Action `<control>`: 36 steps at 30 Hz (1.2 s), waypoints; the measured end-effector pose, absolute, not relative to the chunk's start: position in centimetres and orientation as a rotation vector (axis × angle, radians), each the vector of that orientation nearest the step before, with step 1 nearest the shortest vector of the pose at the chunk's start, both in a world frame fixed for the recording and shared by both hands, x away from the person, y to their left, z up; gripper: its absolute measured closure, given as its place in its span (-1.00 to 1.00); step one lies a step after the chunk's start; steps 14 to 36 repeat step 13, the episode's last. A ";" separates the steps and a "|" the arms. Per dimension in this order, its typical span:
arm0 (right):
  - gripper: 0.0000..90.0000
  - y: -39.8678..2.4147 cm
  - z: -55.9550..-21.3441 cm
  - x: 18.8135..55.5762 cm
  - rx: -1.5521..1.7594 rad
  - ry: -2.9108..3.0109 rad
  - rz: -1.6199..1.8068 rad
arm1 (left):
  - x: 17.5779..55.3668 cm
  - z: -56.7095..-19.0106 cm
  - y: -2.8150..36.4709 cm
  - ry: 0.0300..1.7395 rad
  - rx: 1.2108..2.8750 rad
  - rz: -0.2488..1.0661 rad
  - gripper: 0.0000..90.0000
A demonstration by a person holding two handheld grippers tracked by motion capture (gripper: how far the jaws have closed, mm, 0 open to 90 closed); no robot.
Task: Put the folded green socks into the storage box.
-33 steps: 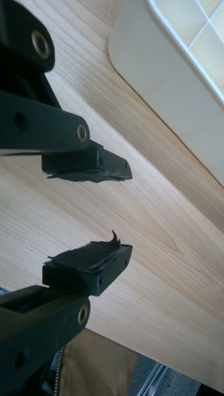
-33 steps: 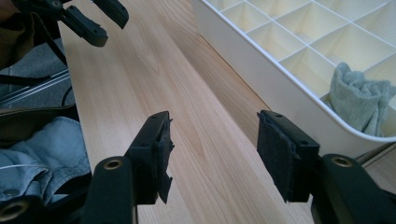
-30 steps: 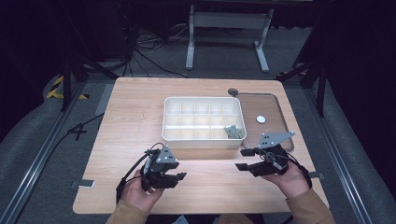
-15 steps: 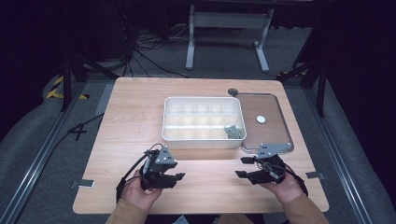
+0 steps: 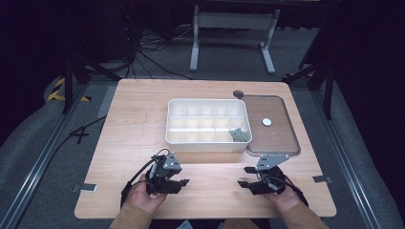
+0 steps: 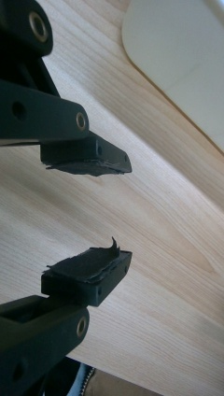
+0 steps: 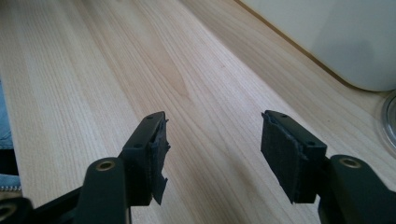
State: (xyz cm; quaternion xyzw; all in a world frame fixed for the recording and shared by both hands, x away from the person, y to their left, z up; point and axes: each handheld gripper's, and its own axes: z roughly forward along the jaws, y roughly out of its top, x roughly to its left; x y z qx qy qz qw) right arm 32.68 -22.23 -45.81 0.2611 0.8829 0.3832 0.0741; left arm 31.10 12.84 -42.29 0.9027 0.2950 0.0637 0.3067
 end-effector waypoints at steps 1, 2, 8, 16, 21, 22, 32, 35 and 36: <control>-0.09 -22.2 -45.9 32.7 0.783 2.646 1.145 | 31.1 -42.3 12.8 0.780 2.388 0.168 0.14; -0.09 -22.1 -46.1 32.6 0.777 2.645 1.134 | 31.1 -42.5 12.8 0.783 2.389 0.171 0.14; -0.10 -21.9 -46.2 32.8 0.773 2.658 1.119 | 31.1 -42.7 13.0 0.790 2.390 0.165 0.13; -0.10 -21.8 -46.3 32.9 0.768 2.666 1.119 | 31.1 -42.9 13.2 0.799 2.404 0.170 0.09; -0.10 -21.8 -46.3 32.9 0.768 2.666 1.119 | 31.1 -42.9 13.2 0.799 2.404 0.170 0.09; -0.10 -21.8 -46.3 32.9 0.768 2.666 1.119 | 31.1 -42.9 13.2 0.799 2.404 0.170 0.09; -0.10 -21.8 -46.3 32.9 0.768 2.666 1.119 | 31.1 -42.9 13.2 0.799 2.404 0.170 0.09; -0.10 -21.8 -46.3 32.9 0.768 2.666 1.119 | 31.1 -42.9 13.2 0.799 2.404 0.170 0.09; -0.10 -21.8 -46.3 32.9 0.768 2.666 1.119 | 31.1 -42.9 13.2 0.799 2.404 0.170 0.09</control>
